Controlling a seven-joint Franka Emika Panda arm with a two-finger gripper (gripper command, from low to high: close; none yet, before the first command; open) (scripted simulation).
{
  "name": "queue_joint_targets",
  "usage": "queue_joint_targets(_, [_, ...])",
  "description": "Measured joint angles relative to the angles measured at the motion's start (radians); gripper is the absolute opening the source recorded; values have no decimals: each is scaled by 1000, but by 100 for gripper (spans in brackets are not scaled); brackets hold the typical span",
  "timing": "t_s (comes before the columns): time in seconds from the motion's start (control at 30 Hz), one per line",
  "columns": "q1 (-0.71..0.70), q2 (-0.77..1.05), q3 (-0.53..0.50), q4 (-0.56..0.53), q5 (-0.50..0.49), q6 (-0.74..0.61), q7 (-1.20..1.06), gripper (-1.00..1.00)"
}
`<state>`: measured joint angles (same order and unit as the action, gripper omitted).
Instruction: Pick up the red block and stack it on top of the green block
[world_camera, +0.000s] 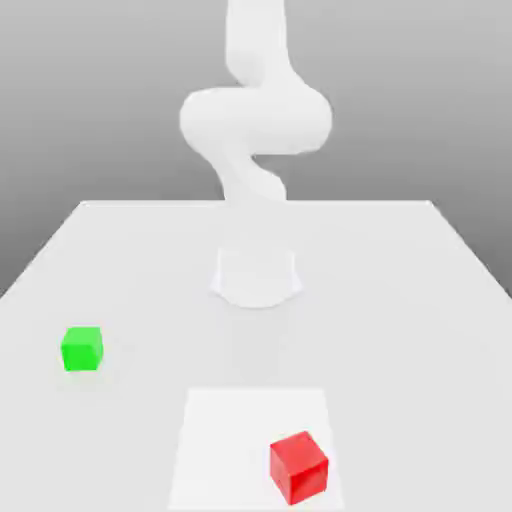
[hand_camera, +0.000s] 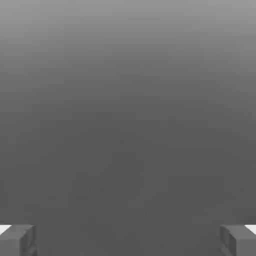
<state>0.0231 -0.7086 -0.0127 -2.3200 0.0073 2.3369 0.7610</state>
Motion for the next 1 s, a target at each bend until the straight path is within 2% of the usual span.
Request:
queue_joint_targets(0.5, [101, 551, -36, -120, 47, 222, -237, 0])
queue_joint_targets(0.77, [123, 839, -26, -184, 22, 340, -327, 0])
queue_joint_targets(0.97, [117, 1056, -15, -170, 24, 500, -347, 0])
queue_joint_targets(1.0, [116, 1075, -14, -167, 25, 517, -349, -100])
